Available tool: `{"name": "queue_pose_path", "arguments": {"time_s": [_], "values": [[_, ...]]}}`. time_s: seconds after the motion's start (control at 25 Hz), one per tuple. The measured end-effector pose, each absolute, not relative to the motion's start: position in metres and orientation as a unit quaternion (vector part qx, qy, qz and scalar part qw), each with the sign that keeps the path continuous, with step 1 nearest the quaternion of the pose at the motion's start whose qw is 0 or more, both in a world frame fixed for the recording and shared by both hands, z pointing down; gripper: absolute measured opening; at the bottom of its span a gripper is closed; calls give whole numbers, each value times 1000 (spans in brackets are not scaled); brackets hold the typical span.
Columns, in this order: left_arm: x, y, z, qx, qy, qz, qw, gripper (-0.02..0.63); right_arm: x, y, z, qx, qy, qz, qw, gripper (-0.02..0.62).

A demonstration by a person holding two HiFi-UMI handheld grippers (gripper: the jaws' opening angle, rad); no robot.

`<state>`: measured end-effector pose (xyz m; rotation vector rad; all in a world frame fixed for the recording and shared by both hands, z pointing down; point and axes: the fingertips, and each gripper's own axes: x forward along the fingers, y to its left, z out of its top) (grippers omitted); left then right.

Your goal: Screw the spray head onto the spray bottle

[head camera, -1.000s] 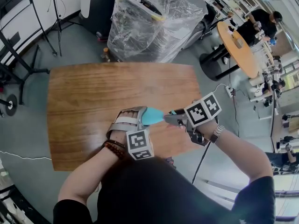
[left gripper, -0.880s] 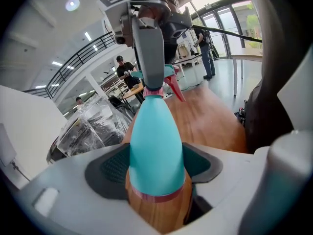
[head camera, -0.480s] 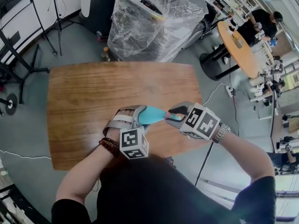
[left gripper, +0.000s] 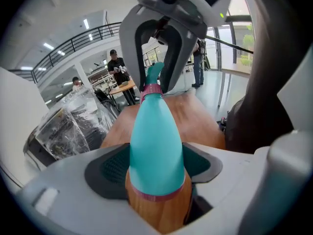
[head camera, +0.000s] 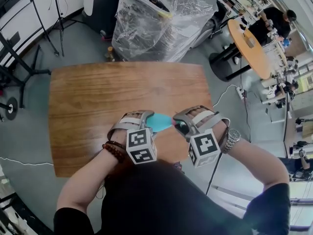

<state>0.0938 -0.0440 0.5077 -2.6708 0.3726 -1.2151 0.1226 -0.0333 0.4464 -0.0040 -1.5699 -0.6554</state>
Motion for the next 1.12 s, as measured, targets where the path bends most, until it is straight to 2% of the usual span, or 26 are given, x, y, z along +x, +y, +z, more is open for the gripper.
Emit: {"name": "queue_pose_path", "arguments": {"time_s": [0.12, 0.24, 0.32, 0.44, 0.6, 0.72, 0.84, 0.92, 1.12], "values": [[95, -39, 508, -907, 110, -401, 68, 360, 124, -28, 445, -37, -653, -358, 666, 120], [95, -39, 504, -914, 105, -386, 70, 360, 119, -29, 441, -50, -644, -416, 640, 120], [95, -39, 502, -911, 112, -386, 91, 359, 123, -29, 444, -42, -658, -387, 644, 118], [97, -40, 503, -898, 130, -398, 134, 356, 127, -29, 451, 17, -722, -206, 660, 120], [96, -46, 503, -884, 154, -404, 179, 354, 126, -37, 450, 109, -776, 75, 617, 121], [94, -49, 499, -878, 169, -400, 201, 354, 128, -46, 447, 178, -779, 254, 545, 123], [91, -54, 496, -874, 186, -398, 209, 353, 132, -57, 446, 249, -745, 444, 431, 123], [93, -55, 496, -874, 187, -399, 205, 354, 134, -60, 447, 272, -726, 497, 389, 123], [95, -55, 496, -890, 184, -384, 165, 354, 133, -64, 441, 272, -744, 476, 383, 134]]}}
